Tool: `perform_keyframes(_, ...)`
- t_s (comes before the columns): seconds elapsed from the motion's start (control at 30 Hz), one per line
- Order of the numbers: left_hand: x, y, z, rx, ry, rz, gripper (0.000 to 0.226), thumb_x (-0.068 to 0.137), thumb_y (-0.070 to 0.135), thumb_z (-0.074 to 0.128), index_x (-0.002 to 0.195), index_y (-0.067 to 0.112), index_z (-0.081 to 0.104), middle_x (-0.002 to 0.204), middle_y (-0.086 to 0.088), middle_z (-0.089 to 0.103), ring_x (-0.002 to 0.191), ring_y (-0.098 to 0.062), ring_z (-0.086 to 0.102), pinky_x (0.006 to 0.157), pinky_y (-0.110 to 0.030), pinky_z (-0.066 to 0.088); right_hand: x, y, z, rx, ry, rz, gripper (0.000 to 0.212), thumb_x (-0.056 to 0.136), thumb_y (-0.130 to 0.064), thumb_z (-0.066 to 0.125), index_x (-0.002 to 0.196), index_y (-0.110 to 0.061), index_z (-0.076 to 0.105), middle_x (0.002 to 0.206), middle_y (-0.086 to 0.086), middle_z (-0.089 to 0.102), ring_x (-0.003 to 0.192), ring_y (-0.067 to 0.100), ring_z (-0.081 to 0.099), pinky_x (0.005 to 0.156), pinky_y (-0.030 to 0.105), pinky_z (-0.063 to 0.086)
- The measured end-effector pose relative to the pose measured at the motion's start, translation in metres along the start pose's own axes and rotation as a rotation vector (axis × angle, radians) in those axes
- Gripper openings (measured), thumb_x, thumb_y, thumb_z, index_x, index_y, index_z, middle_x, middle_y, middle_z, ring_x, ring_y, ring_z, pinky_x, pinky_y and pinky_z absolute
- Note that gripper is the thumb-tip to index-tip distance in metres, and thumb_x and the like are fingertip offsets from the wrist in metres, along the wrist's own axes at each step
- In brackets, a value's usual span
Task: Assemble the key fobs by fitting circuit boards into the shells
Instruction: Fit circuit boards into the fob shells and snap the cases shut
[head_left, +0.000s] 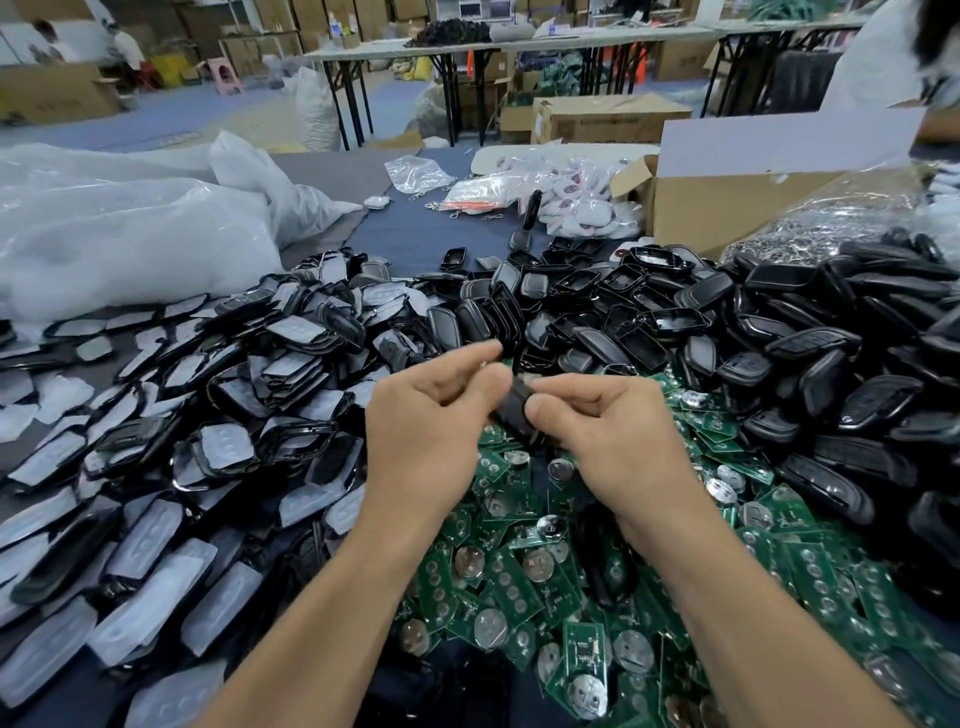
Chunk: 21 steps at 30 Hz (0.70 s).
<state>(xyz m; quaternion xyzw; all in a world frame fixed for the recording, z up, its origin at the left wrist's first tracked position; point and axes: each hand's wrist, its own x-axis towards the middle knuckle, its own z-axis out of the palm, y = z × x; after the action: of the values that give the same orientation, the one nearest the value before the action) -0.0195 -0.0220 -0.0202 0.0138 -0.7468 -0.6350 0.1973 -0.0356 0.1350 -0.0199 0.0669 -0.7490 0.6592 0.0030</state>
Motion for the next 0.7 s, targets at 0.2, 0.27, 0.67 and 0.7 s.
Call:
perform_keyframes(0.2, -0.004, 0.002, 0.013, -0.123, -0.004, -0.109, 0.024, 0.099, 0.044, 0.061, 0.092, 0.038, 0.083, 0.098, 0.009, 0.081, 0.098, -0.01, 0.076, 0.088, -0.034, 0.059, -0.009, -0.003, 0.018, 0.281, 0.015, 0.141, 0.011, 0.092, -0.007, 0.075, 0.092, -0.015, 0.083, 0.087, 0.011, 0.08, 0.087, 0.034, 0.076, 0.086, 0.044, 0.064)
perform_keyframes(0.27, -0.005, 0.003, 0.014, -0.18, 0.055, -0.126, 0.032, 0.098, 0.043, 0.055, 0.087, 0.032, 0.084, 0.094, 0.003, 0.082, 0.093, -0.016, 0.078, 0.083, -0.033, 0.061, -0.012, -0.005, 0.022, 0.293, -0.054, 0.151, 0.015, 0.092, -0.006, 0.075, 0.087, -0.017, 0.084, 0.083, 0.014, 0.079, 0.073, 0.028, 0.071, 0.077, 0.04, 0.064)
perform_keyframes(0.67, -0.004, 0.008, 0.008, -0.269, -0.095, -0.263, 0.053, 0.097, 0.06, 0.045, 0.095, 0.024, 0.085, 0.1, -0.007, 0.082, 0.098, -0.025, 0.078, 0.092, -0.048, 0.058, -0.014, -0.009, 0.021, 0.419, -0.081, 0.187, 0.014, 0.097, -0.002, 0.067, 0.098, -0.008, 0.079, 0.085, 0.012, 0.08, 0.07, 0.018, 0.074, 0.077, 0.039, 0.065)
perform_keyframes(0.7, -0.005, 0.009, 0.009, -0.247, -0.093, -0.246, 0.051, 0.097, 0.059, 0.047, 0.095, 0.025, 0.085, 0.098, -0.007, 0.082, 0.096, -0.024, 0.079, 0.09, -0.047, 0.059, -0.013, -0.009, 0.022, 0.433, -0.078, 0.194, 0.013, 0.097, -0.002, 0.067, 0.097, -0.008, 0.079, 0.086, 0.012, 0.08, 0.069, 0.017, 0.074, 0.076, 0.038, 0.065)
